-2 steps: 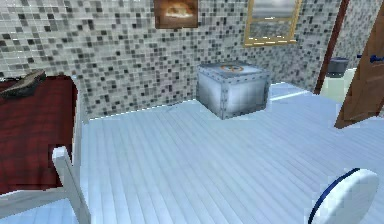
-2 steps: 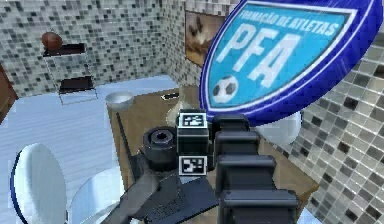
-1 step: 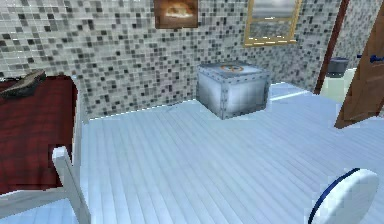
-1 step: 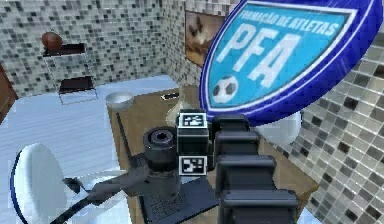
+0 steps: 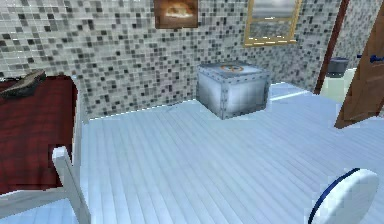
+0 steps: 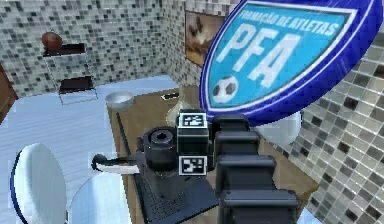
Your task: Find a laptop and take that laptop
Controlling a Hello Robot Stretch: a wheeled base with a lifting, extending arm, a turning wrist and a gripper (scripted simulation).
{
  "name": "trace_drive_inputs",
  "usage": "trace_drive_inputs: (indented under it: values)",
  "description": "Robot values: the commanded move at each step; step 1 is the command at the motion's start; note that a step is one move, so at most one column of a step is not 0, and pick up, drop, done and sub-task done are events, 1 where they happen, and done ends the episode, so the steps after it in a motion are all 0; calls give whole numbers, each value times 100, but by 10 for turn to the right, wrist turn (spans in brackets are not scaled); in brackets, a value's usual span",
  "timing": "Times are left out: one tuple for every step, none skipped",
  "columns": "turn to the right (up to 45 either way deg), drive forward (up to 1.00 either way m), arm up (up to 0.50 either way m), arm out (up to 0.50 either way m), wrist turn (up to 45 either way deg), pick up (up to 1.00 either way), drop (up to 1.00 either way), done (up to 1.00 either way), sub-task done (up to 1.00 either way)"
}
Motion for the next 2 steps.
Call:
trace_drive_inputs:
  values:
    - [0, 0, 0, 0, 30, 0, 0, 0, 0]
    - [0, 0, -4, 0, 0, 0, 0, 0, 0]
